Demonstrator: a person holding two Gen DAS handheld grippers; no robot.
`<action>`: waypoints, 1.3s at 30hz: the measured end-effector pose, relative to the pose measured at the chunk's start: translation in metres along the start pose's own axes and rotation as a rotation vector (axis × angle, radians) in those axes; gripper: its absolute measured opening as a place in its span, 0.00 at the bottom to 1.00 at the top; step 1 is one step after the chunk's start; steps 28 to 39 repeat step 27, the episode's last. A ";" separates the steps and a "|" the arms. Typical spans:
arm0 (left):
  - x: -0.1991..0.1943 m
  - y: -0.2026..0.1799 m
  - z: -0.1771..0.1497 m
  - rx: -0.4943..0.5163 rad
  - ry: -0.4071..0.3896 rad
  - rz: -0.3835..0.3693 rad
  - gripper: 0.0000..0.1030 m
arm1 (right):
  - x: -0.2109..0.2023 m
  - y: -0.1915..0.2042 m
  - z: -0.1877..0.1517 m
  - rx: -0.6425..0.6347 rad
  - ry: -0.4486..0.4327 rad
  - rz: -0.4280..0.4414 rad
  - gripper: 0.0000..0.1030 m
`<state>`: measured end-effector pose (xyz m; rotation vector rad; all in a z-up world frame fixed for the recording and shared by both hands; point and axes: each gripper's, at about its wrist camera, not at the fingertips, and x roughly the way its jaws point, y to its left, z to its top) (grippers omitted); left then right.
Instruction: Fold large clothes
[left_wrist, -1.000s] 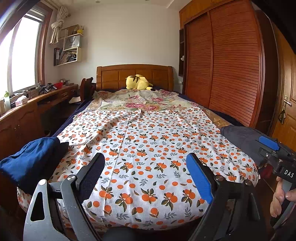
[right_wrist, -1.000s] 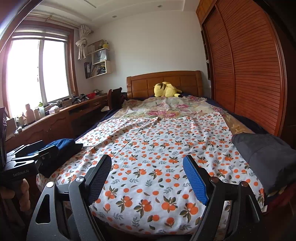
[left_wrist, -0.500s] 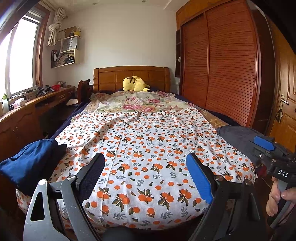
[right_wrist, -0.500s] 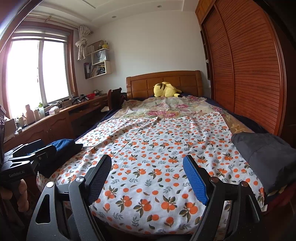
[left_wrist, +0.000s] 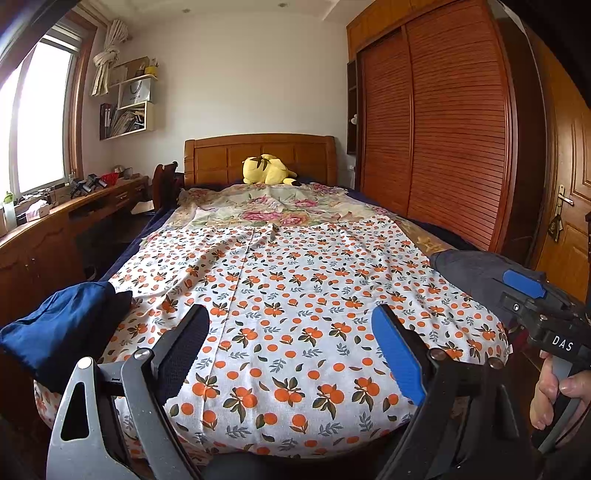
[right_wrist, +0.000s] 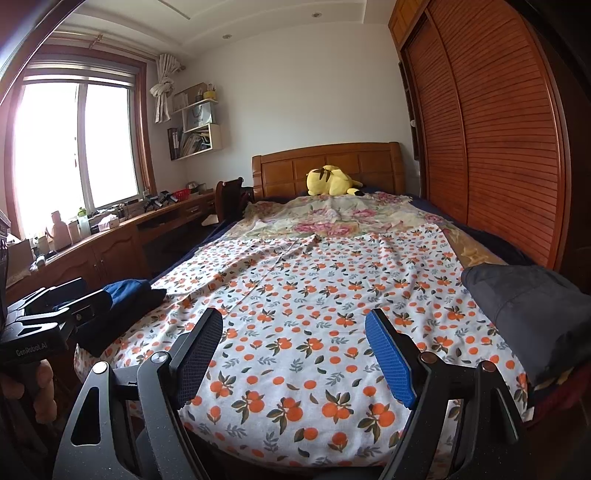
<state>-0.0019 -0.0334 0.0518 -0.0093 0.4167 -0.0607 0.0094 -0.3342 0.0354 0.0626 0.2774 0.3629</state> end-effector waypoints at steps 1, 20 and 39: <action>-0.001 -0.001 0.000 0.000 -0.001 0.000 0.87 | 0.000 0.001 0.000 0.000 0.000 0.000 0.79; 0.000 -0.004 -0.001 0.001 -0.001 -0.007 0.87 | 0.001 0.003 0.001 0.007 -0.002 -0.003 0.79; 0.000 -0.004 -0.001 0.003 -0.002 -0.012 0.87 | 0.001 0.004 0.000 0.012 -0.002 -0.003 0.79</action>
